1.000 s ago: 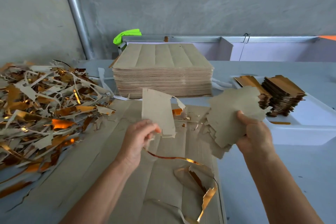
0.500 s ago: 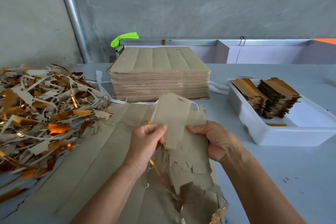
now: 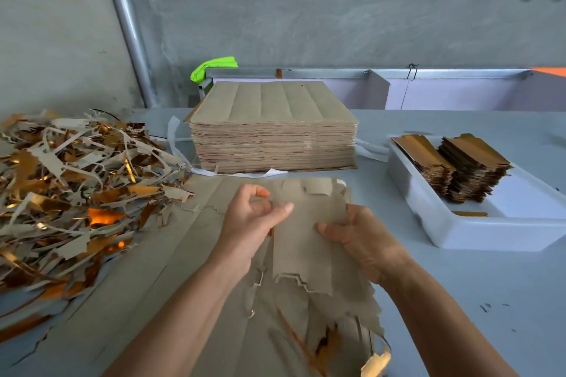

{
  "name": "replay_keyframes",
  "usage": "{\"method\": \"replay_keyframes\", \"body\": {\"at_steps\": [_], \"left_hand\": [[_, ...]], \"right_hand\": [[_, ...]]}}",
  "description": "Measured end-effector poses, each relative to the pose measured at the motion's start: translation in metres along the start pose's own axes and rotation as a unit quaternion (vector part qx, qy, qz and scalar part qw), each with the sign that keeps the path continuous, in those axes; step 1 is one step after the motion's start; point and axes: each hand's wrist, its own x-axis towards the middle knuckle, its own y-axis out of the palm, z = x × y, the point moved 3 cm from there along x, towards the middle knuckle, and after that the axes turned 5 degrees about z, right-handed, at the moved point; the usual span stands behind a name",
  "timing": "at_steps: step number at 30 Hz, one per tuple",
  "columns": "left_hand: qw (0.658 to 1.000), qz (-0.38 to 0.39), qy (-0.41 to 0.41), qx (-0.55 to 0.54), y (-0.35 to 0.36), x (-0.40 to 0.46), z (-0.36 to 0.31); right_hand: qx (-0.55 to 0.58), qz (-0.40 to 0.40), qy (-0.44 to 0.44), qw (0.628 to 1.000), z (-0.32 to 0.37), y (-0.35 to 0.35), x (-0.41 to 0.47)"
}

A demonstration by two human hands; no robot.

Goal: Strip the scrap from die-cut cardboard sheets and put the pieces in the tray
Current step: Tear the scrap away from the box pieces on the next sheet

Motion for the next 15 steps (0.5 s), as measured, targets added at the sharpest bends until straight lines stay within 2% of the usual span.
{"method": "replay_keyframes", "body": {"at_steps": [5, 8, 11, 13, 15], "left_hand": [[0.998, -0.027, -0.029, 0.039, 0.0, 0.017, -0.02], [0.999, -0.014, -0.021, 0.044, -0.001, 0.02, -0.025], [0.995, -0.074, -0.029, -0.061, -0.005, 0.02, -0.024], [0.992, -0.084, -0.029, -0.092, -0.008, 0.02, -0.023], [0.999, -0.046, -0.01, -0.021, -0.007, 0.021, -0.025]], "right_hand": [[-0.099, 0.053, 0.002, 0.994, 0.002, 0.007, -0.002], [-0.09, 0.052, 0.009, 0.995, 0.0, 0.005, -0.001], [-0.063, 0.031, 0.039, 0.997, -0.003, 0.001, 0.001], [-0.065, 0.018, 0.048, 0.997, -0.005, -0.001, 0.002], [-0.086, 0.026, 0.046, 0.995, -0.006, 0.0, 0.003]]}}
